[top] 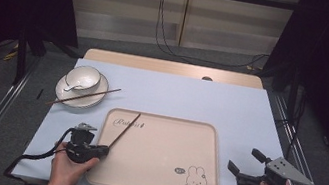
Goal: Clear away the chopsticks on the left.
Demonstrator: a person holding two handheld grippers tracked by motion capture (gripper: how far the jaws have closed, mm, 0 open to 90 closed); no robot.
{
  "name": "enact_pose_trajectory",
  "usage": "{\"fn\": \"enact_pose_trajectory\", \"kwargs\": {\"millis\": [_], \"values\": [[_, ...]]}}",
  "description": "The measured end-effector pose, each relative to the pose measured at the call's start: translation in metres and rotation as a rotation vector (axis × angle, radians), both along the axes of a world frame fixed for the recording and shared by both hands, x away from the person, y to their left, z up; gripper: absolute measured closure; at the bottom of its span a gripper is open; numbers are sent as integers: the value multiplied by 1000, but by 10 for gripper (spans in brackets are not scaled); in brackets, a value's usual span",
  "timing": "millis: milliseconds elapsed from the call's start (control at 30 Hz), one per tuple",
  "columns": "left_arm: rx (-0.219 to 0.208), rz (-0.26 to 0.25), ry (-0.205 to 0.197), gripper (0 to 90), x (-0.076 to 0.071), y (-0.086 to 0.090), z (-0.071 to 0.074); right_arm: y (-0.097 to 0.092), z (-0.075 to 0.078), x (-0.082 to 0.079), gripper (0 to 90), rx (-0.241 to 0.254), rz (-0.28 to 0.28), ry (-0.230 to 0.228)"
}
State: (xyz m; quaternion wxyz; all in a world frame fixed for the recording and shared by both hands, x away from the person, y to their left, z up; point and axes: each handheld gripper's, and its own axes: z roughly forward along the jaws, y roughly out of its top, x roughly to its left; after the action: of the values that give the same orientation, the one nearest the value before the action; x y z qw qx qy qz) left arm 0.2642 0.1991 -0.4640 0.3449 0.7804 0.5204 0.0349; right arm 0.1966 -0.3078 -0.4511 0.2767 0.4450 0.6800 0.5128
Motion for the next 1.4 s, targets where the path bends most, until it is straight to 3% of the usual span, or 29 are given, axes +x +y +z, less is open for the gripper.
{"fn": "enact_pose_trajectory", "kwargs": {"millis": [67, 300, 333, 400, 467, 500, 533, 600, 633, 767, 900, 967, 1033, 1133, 1200, 1400], "values": [[-15, 7, 1, 806, 0, -1, 0, 0, 0, 0, 28, -3, 2, -1], [-7, -16, -15, 741, 0, 0, 0, 0, 0, 0, 28, 1, 3, 1], [13, -17, -38, 627, 1, 1, 1, 0, 0, 0, 28, 1, 3, -1], [31, -24, -52, 579, 2, 2, 2, 0, 0, 0, 28, 0, 4, -2], [38, -78, -94, 527, 2, 2, 2, 0, 0, 0, 28, 2, 4, -1], [37, -87, -121, 415, 2, 2, 4, 0, 0, 0, 28, 3, 8, -1], [30, -90, -126, 415, 2, 2, 5, 1, 0, -1, 27, 7, 8, 1], [36, -124, -147, 303, 5, 6, 9, 0, 0, -1, 26, 8, 16, -2], [28, -129, -156, 262, 6, 8, 10, 0, 1, -1, 26, 7, 15, -3], [-27, -179, -272, 202, 5, 15, 19, 0, 1, -1, 25, 10, 17, -7], [-52, -201, -297, 103, 9, 22, 24, 0, 1, -1, 24, 14, 19, -12], [-67, -274, -323, 24, 10, 28, 28, 0, 1, -1, 23, 13, 19, -17], [-95, -297, -339, 32, 12, 33, 30, 0, 1, -1, 22, 14, 18, -19], [-60, -269, -367, 30, 18, 43, 34, 0, 1, -1, 22, 13, 17, -22], [-14, -254, -399, 32, 22, 49, 35, 0, 1, -1, 22, 10, 15, -26], [-120, -222, -466, 29, 39, 84, 32, 0, 0, -1, 22, 12, 15, -28]]}}
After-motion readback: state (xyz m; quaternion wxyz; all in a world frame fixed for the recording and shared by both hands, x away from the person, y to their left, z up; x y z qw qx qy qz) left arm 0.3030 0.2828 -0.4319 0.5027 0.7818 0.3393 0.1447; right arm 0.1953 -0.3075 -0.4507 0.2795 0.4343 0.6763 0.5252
